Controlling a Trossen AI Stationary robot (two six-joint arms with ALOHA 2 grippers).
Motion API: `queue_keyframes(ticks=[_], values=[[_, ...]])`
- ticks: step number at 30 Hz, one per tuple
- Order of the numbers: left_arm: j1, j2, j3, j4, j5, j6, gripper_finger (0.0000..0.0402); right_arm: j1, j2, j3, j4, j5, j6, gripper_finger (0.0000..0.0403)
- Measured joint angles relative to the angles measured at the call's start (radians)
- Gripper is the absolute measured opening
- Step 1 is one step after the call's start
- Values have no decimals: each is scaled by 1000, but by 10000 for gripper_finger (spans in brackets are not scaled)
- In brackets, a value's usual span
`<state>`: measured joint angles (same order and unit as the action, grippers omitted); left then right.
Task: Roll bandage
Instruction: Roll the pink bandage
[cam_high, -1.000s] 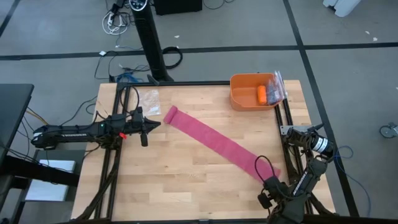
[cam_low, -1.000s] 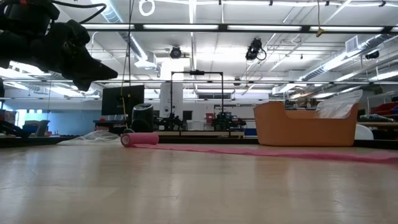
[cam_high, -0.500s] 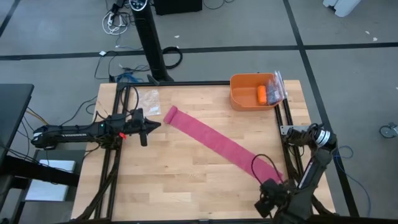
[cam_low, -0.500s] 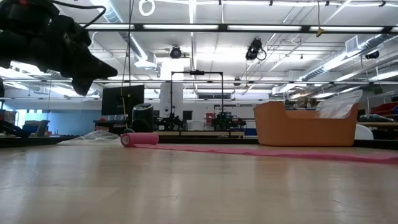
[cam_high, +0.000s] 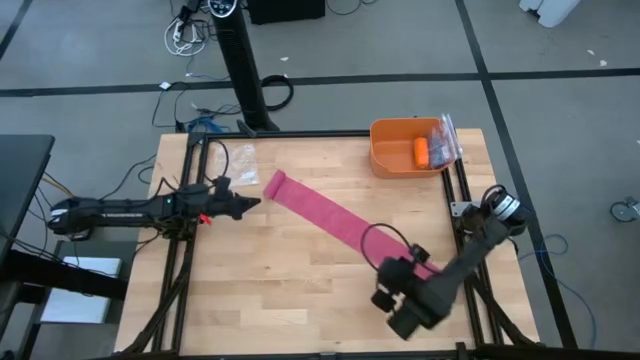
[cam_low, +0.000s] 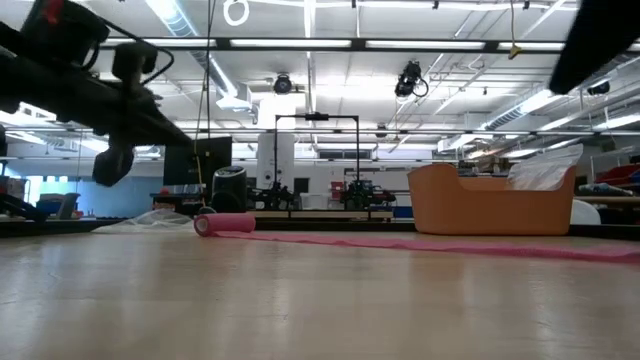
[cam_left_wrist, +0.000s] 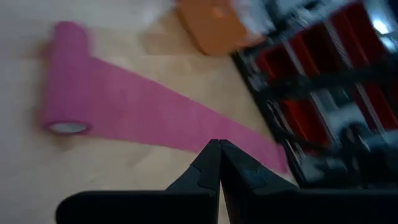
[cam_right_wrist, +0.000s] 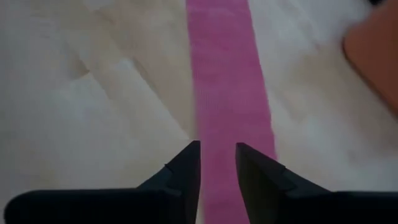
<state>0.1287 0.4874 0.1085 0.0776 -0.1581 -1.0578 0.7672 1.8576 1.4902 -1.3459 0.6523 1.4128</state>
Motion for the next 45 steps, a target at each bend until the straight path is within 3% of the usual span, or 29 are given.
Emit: queue_keyframes(ticks=[5, 10, 17, 22, 25, 29, 31, 37, 45], values=[[0, 106, 0, -4, -12, -121, 28, -93, 0, 0, 40, -26, -270, 102], [0, 209, 0, 23, -38, -194, 64, -174, 0, 0, 113, -48, -521, 91], [0, 352, 0, 197, -98, -219, 126, -285, 0, 0, 202, -51, -790, 79], [0, 446, 0, 262, -105, -237, 146, -431, -14, 0, 372, -58, -1058, 65], [0, 496, 0, 268, -106, -240, 148, -562, -26, -1, 524, -184, -1275, 46], [0, 539, 0, 273, -118, -263, 148, -781, -31, -1, 731, -555, -1512, 8], [0, 550, 0, 278, -141, -263, 148, -894, -22, -1, 815, -683, -1562, 6], [0, 576, 0, 311, -212, -263, 148, -1159, 19, 0, 979, -885, -1526, 3], [17, 660, 0, 383, -215, -311, 148, -1263, 76, -2, 1017, -999, -1565, 2]])
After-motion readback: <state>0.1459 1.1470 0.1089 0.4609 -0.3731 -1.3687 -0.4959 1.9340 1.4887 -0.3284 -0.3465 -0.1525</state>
